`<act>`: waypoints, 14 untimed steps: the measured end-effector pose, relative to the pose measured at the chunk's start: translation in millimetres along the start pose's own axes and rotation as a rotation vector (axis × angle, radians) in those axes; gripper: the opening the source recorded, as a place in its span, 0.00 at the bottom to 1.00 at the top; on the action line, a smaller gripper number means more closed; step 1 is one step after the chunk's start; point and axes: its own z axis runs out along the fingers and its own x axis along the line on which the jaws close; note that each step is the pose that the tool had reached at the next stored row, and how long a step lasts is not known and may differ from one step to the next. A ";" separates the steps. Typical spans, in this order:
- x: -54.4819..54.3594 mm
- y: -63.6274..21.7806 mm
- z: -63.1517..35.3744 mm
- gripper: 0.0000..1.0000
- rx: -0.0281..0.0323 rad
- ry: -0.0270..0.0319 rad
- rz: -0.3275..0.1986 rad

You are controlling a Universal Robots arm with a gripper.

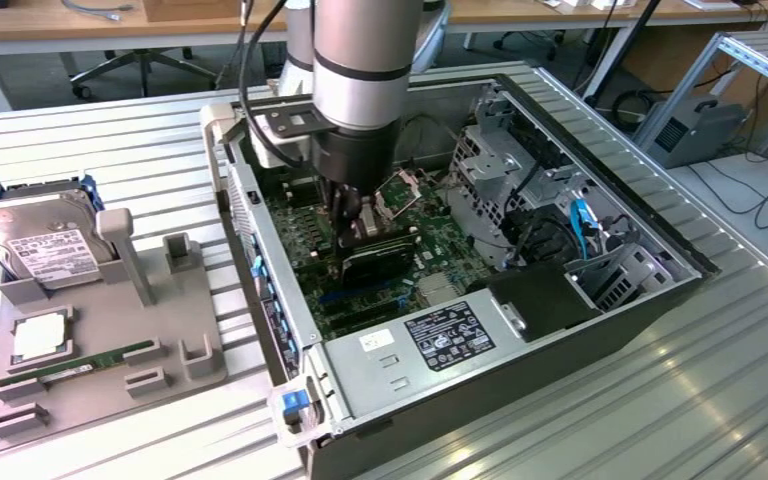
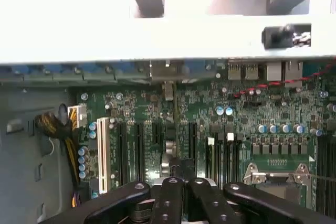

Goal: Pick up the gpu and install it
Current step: 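Press down on the gpu until it lock into place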

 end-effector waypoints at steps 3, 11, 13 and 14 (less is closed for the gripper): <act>0.3 10.4 0.9 0.11 0.0003 0.0000 0.000; 1.1 11.6 1.5 0.11 0.0004 0.0000 0.000; 1.6 11.6 1.5 0.11 0.0004 0.0001 0.000; 2.1 11.6 1.6 0.11 0.0003 0.0001 0.000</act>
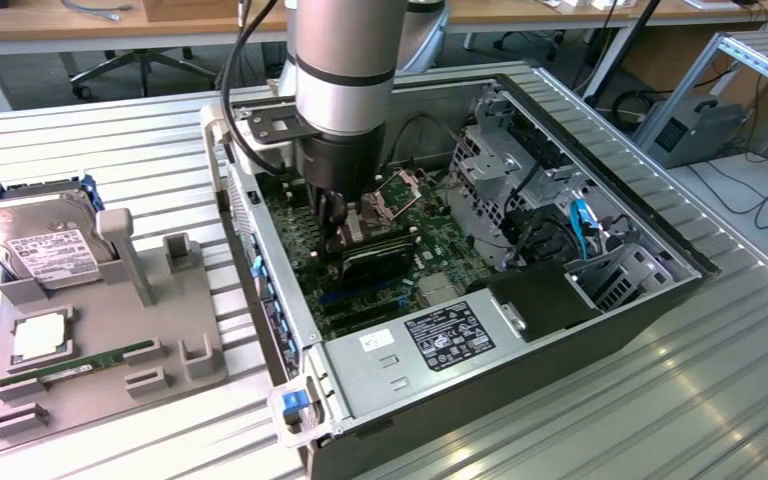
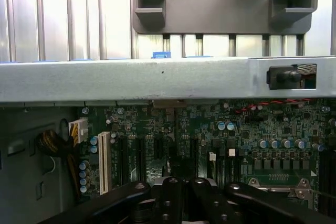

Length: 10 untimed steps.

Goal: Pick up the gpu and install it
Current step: 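Press down on the gpu until it lock into place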

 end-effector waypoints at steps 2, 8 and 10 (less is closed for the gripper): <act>1.4 0.0 0.1 0.11 0.0000 0.0000 0.000; 5.4 0.0 0.5 0.11 0.0001 -0.0001 0.000; 5.6 -0.1 0.5 0.11 0.0000 -0.0001 0.000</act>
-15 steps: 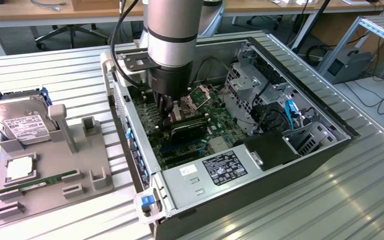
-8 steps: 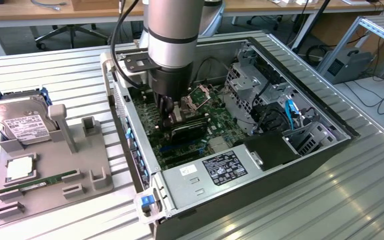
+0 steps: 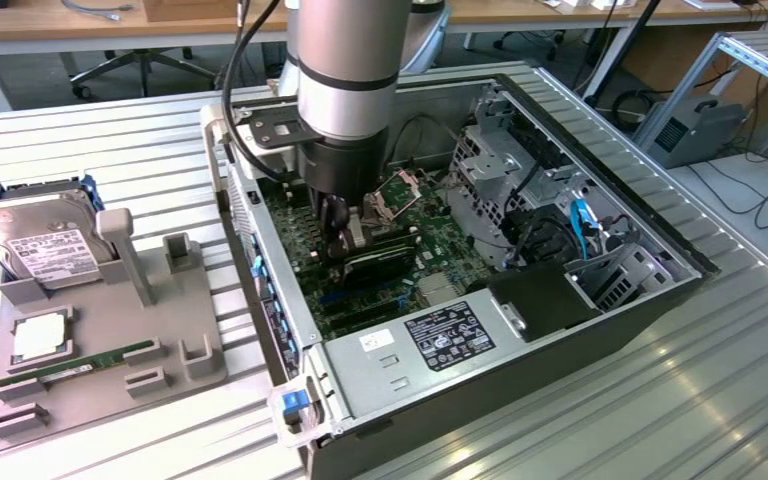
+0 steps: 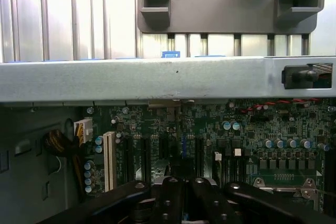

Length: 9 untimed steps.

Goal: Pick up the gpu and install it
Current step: 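Press down on the gpu until it lock into place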

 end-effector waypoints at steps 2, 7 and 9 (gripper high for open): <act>0.1 0.0 0.0 0.11 0.0000 0.0001 0.000; -0.5 -0.4 0.1 0.11 0.0001 0.0000 0.000; -1.8 -0.7 0.0 0.11 0.0000 0.0000 0.000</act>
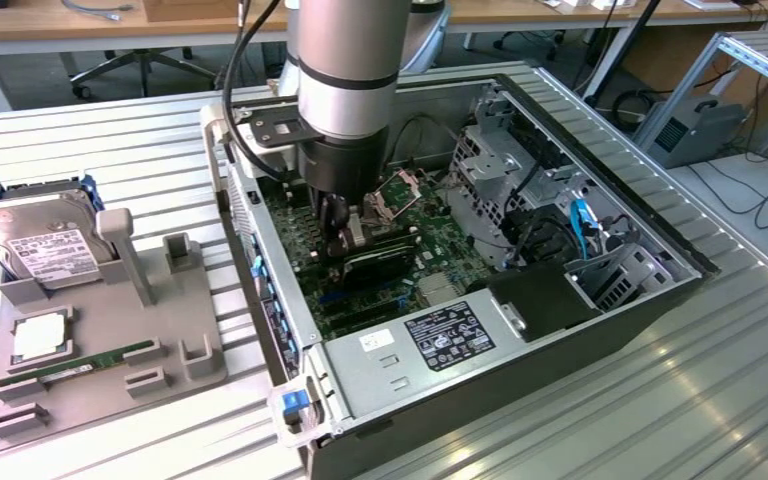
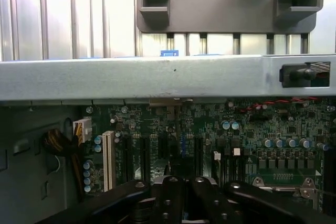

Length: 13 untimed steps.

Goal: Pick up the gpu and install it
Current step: 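Press down on the gpu until it lock into place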

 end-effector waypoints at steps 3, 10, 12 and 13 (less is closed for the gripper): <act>-1.8 -0.4 -0.1 0.11 0.0001 0.0003 0.000; -2.7 -0.4 -0.1 0.11 0.0000 0.0006 0.000; -2.8 -0.4 -0.1 0.11 0.0000 0.0006 0.000; -2.8 -0.4 0.0 0.11 0.0000 0.0007 0.000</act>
